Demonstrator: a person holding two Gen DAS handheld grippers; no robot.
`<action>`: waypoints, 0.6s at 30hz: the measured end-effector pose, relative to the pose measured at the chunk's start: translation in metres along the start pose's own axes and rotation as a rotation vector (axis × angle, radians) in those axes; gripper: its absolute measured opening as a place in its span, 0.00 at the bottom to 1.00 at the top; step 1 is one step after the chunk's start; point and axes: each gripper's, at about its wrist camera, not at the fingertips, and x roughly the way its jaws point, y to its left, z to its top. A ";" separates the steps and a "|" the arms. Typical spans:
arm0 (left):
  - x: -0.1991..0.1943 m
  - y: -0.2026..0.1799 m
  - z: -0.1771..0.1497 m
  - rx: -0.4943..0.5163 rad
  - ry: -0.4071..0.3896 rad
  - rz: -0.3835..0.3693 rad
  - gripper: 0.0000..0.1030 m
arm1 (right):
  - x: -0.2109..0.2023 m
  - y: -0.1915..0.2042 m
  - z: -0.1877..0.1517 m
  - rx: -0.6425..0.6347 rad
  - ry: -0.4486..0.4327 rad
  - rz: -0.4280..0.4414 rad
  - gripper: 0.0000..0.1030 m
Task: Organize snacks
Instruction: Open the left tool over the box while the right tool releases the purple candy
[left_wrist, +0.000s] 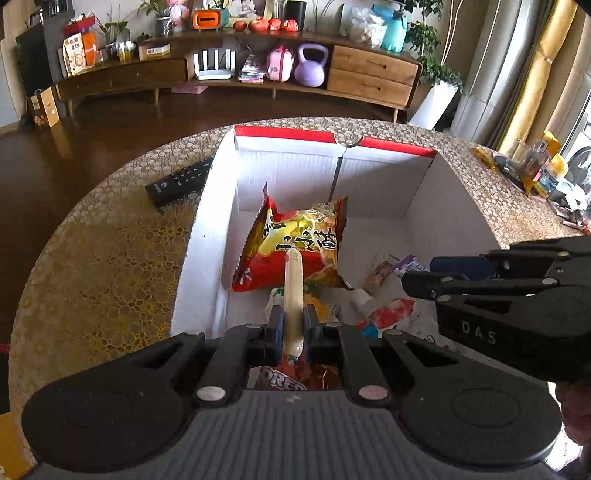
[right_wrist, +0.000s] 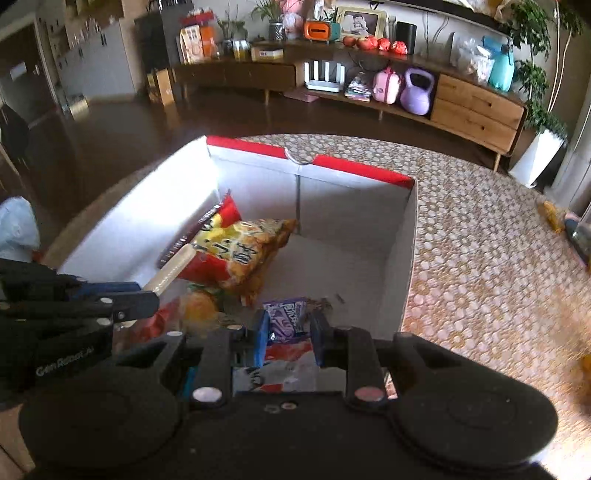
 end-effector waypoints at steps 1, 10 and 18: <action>0.001 0.000 0.001 0.004 0.001 0.004 0.10 | 0.000 0.000 0.001 -0.004 0.004 -0.001 0.22; 0.006 -0.006 0.003 0.015 0.004 0.034 0.10 | 0.002 0.002 0.001 -0.053 -0.004 -0.014 0.23; 0.004 -0.009 0.002 0.011 0.016 0.064 0.12 | -0.006 0.003 -0.006 -0.071 -0.032 -0.028 0.27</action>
